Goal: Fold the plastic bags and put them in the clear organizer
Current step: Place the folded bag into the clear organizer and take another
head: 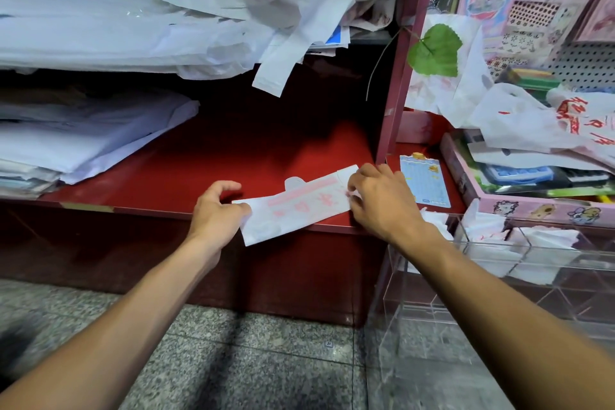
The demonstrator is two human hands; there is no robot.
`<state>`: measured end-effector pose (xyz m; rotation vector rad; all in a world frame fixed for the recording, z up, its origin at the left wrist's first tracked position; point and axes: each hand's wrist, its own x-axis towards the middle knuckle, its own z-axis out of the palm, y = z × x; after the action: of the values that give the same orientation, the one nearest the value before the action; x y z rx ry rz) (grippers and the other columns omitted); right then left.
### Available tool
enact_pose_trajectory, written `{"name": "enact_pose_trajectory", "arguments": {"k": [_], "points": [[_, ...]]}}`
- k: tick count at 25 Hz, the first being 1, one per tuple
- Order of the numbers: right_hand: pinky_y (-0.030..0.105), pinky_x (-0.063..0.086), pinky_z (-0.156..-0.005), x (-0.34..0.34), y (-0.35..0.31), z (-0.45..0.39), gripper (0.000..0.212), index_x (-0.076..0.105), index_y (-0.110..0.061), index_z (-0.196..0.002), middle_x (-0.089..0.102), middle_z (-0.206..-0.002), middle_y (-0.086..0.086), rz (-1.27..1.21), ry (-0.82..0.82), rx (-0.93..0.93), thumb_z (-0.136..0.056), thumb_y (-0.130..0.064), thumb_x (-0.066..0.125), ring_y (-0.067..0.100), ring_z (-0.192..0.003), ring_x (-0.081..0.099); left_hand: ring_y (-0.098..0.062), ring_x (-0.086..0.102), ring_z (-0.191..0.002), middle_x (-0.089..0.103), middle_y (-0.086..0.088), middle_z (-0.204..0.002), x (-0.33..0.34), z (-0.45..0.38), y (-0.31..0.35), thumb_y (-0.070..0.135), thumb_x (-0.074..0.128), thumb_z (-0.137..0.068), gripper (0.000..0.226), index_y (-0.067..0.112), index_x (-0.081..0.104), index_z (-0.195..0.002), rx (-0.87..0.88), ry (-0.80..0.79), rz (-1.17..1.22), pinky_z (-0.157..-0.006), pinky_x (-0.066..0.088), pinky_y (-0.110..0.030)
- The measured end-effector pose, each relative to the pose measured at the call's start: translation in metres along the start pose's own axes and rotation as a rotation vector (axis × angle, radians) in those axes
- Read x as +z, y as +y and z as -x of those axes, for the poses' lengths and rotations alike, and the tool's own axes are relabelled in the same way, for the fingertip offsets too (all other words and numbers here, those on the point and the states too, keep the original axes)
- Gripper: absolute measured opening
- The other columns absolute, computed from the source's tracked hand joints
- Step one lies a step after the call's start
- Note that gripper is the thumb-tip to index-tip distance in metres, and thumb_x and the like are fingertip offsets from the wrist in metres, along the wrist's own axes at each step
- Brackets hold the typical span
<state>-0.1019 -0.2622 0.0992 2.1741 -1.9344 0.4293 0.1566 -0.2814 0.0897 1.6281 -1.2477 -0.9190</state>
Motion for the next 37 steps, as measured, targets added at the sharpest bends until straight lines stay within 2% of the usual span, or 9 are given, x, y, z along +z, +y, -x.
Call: {"name": "enact_pose_trajectory", "arguments": {"k": [3,8,14,17,19,23,27,32,37], "points": [[0.041,0.04,-0.08,-0.008,-0.014,0.013,0.037,0.059,-0.015,-0.118,0.059,-0.116,0.006,-0.107,0.074,-0.209,-0.084,-0.028,0.056,0.032,-0.098,0.057,-0.017,0.052,-0.055,0.062,-0.01,-0.077,0.007,0.003,0.002,-0.006,0.064,-0.076,0.029,0.02,0.065,-0.09,-0.038,0.081,0.096,-0.051,0.041,-0.023],[0.044,0.046,-0.096,-0.008,-0.047,0.034,0.075,0.026,-0.024,-0.147,0.035,-0.145,0.002,-0.146,-0.251,-0.359,-0.085,-0.034,0.066,0.029,-0.118,0.049,-0.013,0.056,-0.046,0.059,-0.01,-0.073,0.027,0.022,0.014,-0.011,0.059,-0.082,0.02,0.007,0.065,-0.088,-0.231,0.053,0.346,-0.042,0.05,-0.02],[0.042,0.042,-0.08,0.004,-0.034,0.037,0.049,0.05,-0.016,-0.126,0.049,-0.126,0.007,-0.002,-0.017,-0.205,-0.081,-0.027,0.066,0.031,-0.103,0.053,-0.025,0.068,-0.06,0.072,-0.018,-0.087,0.037,0.049,0.027,0.004,0.061,-0.088,0.012,0.001,0.069,-0.097,-0.288,-0.32,0.346,-0.046,0.053,-0.025],[0.04,0.039,-0.074,0.009,-0.028,0.036,0.032,0.055,-0.014,-0.114,0.057,-0.109,0.006,-0.024,-0.038,-0.216,-0.085,-0.025,0.059,0.031,-0.09,0.057,-0.026,0.057,-0.047,0.067,-0.012,-0.063,0.028,0.049,0.028,0.012,0.057,-0.091,0.017,0.012,0.071,-0.101,-0.047,-0.498,0.125,-0.038,0.034,-0.019],[0.04,0.043,-0.077,0.011,-0.027,0.036,0.028,0.056,-0.012,-0.112,0.06,-0.107,0.006,-0.08,-0.055,-0.222,-0.087,-0.024,0.059,0.031,-0.089,0.058,-0.019,0.044,-0.048,0.055,-0.003,-0.052,0.021,0.037,0.026,0.014,0.058,-0.082,0.019,0.021,0.073,-0.09,0.231,-0.37,-0.039,-0.044,0.031,-0.022],[0.036,0.043,-0.08,0.014,-0.025,0.033,0.022,0.055,-0.013,-0.106,0.061,-0.105,0.002,-0.228,-0.097,-0.232,-0.086,-0.019,0.062,0.027,-0.091,0.058,-0.008,0.051,-0.096,0.056,0.016,-0.107,0.005,0.018,0.008,0.013,0.056,-0.062,0.054,0.035,0.061,-0.112,0.691,-0.244,-0.533,-0.08,0.041,-0.028],[0.031,0.042,-0.074,0.014,-0.021,0.021,0.028,0.051,-0.019,-0.104,0.057,-0.109,-0.005,-0.371,-0.18,-0.172,-0.081,-0.017,0.068,0.023,-0.093,0.056,-0.003,0.02,-0.142,0.031,0.019,-0.153,0.001,0.014,-0.024,0.002,0.065,-0.069,0.078,0.035,0.042,-0.136,0.865,-0.457,-0.839,-0.102,0.018,-0.026],[0.036,0.038,-0.089,0.021,-0.022,0.024,0.059,0.046,-0.021,-0.13,0.045,-0.141,0.002,-0.136,-0.087,-0.296,-0.078,-0.026,0.073,0.025,-0.116,0.047,-0.012,0.038,-0.129,0.049,0.01,-0.144,0.012,0.013,-0.029,0.009,0.065,-0.082,0.055,0.029,0.054,-0.132,0.945,-0.312,-0.754,-0.092,0.025,-0.029],[0.037,0.043,-0.072,0.022,-0.024,0.028,0.043,0.058,-0.016,-0.109,0.061,-0.108,0.003,-0.051,0.012,-0.415,-0.07,-0.022,0.074,0.027,-0.086,0.058,-0.018,0.041,-0.118,0.05,0.009,-0.133,0.027,0.019,-0.023,0.019,0.065,-0.084,0.056,0.031,0.051,-0.137,0.968,-0.278,-0.783,-0.085,0.027,-0.032]]}}
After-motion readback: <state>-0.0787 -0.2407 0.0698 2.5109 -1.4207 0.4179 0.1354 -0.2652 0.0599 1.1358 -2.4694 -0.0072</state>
